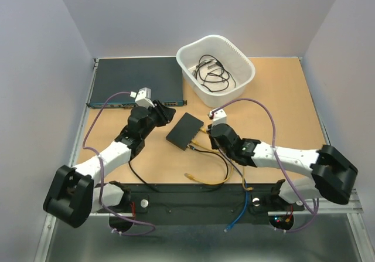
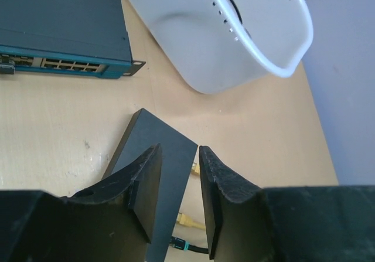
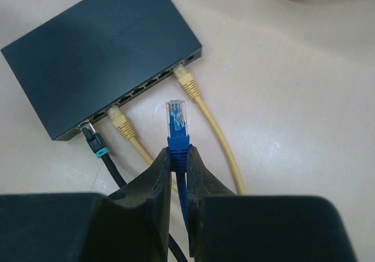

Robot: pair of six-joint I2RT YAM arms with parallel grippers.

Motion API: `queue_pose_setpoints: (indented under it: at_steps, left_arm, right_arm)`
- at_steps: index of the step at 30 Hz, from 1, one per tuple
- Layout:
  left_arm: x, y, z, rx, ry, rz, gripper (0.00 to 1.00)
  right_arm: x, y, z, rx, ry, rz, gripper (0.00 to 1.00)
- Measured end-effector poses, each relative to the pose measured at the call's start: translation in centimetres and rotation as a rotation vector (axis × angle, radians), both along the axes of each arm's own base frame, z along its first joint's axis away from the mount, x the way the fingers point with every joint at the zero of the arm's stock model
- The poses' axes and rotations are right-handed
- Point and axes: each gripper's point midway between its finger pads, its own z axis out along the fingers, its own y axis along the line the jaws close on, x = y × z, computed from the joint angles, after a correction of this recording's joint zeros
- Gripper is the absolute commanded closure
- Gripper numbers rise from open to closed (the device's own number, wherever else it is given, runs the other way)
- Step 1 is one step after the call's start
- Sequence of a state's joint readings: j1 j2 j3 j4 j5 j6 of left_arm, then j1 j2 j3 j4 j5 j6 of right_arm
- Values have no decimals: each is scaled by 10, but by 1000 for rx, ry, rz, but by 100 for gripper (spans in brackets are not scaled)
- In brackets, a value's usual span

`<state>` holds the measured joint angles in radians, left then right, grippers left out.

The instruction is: Insert the plug into the switch port

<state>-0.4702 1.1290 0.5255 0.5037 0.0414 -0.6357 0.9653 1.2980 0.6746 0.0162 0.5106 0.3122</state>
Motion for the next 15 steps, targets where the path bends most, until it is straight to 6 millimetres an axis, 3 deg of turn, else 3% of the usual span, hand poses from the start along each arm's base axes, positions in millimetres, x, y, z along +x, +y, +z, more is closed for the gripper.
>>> queue_pose_setpoints:
  at_steps: [3,9,15]
  left_arm:
    - [4,-4,-17,3,16,-34,57]
    - [9,-8,-53,1,55,-70,56]
    - [9,-16,-71,-56,72,-106,37]
  right_arm:
    - [6,15,-24,-21,48,49,99]
    - [14,18,-61,-31,135,82,99]
    - [14,31,-74,-15,163,121,99]
